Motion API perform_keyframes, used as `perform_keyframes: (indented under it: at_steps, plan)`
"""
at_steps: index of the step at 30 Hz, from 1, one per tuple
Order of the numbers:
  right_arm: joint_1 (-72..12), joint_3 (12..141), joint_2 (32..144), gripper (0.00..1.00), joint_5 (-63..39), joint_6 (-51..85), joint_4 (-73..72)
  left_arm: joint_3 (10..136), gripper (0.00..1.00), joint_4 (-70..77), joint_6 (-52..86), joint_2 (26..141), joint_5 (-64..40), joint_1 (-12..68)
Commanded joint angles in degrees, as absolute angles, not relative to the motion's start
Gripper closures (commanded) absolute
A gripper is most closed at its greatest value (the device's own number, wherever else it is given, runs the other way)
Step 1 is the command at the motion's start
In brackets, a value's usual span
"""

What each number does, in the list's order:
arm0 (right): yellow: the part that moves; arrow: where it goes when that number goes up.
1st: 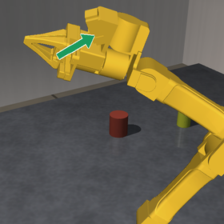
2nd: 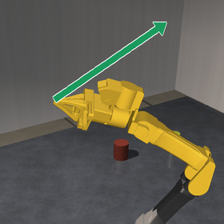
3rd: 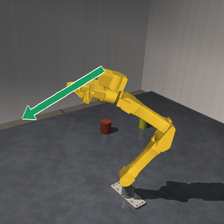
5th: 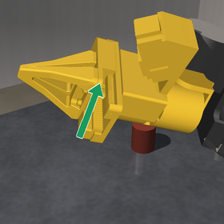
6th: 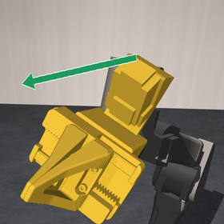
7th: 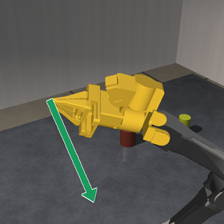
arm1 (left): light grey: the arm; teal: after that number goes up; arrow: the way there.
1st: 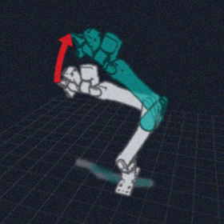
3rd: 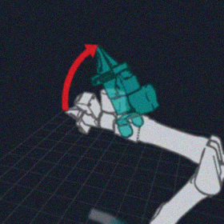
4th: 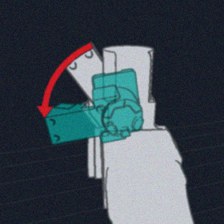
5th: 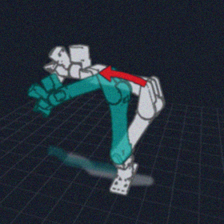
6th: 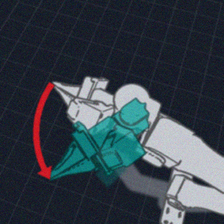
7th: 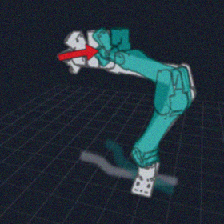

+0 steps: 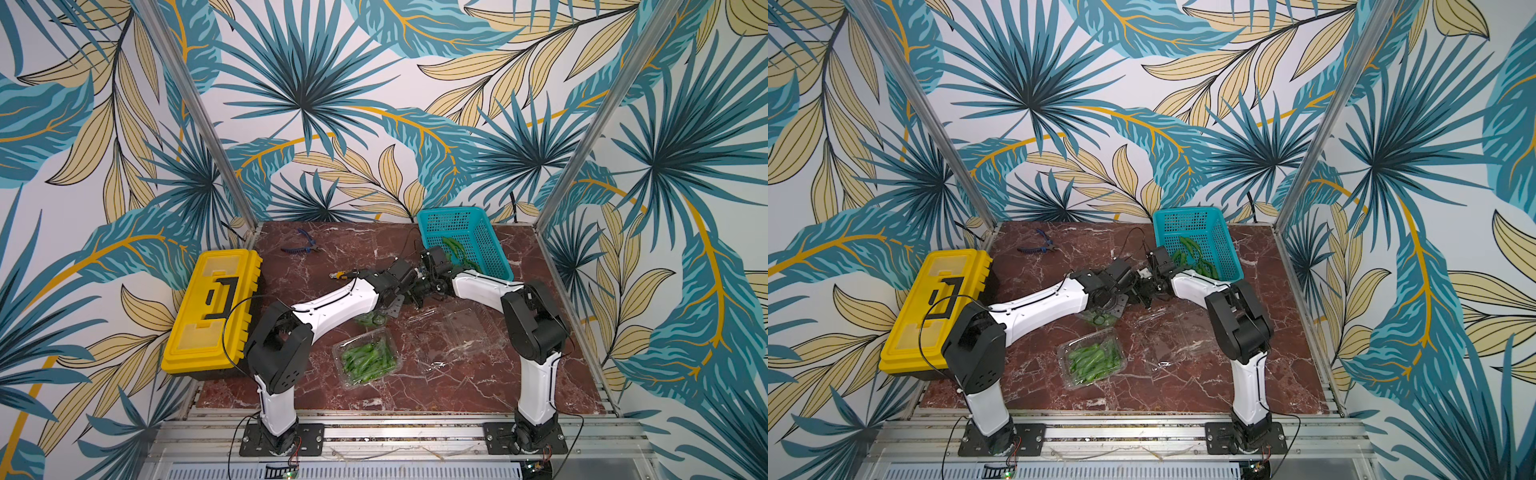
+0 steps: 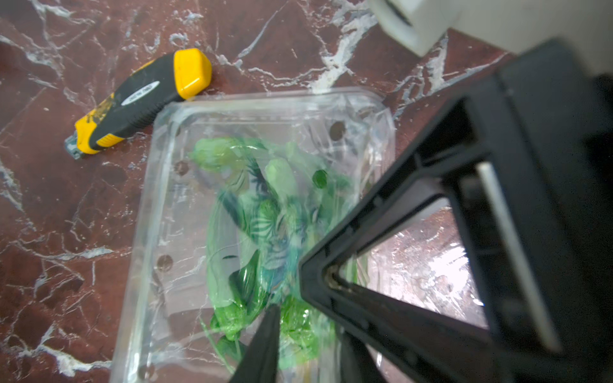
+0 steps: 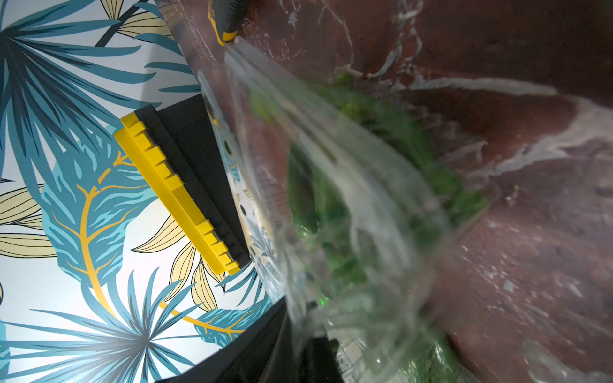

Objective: Take small green peppers out of containers
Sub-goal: Open the packing box at the center of the board.

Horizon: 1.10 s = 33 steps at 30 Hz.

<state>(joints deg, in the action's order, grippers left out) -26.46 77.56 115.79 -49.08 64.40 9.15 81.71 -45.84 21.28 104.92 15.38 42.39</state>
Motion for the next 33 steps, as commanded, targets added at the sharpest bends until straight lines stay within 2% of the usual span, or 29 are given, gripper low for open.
perform_keyframes:
  at_steps: [1,3,9,10,13,18,21,23,33]
  plan:
    - [-25.7,77.0,112.3,1.0,-54.5,61.9,15.2,83.5,0.78,-47.8,22.3,106.1,19.6,41.0]
    - [-25.4,76.9,112.4,1.0,-54.9,61.6,15.4,83.5,0.83,-47.9,22.6,106.1,19.6,41.0]
    - [-25.1,77.3,112.4,0.99,-55.1,60.4,16.1,83.4,0.84,-48.0,22.8,106.3,18.9,41.0]
    - [-25.0,77.5,112.6,0.98,-54.7,60.0,16.6,83.4,0.86,-48.0,22.7,106.3,18.8,41.0]
    - [-25.0,78.1,113.4,0.95,-53.2,59.2,17.6,83.5,1.0,-48.0,22.7,106.3,18.6,41.0]
    - [-25.0,79.4,114.3,0.86,-50.4,58.0,18.4,83.8,1.0,-47.9,23.2,106.7,16.7,41.0]
    - [-25.0,80.0,113.3,0.72,-49.3,56.7,18.8,83.8,1.0,-47.9,23.3,106.7,16.8,41.0]
    - [-25.0,80.5,112.1,0.66,-48.0,54.5,21.0,83.7,1.0,-47.9,23.5,106.6,16.7,41.0]
    - [-23.9,79.7,108.1,0.66,-40.0,49.6,27.7,85.1,1.0,-47.9,23.3,107.3,15.0,41.0]
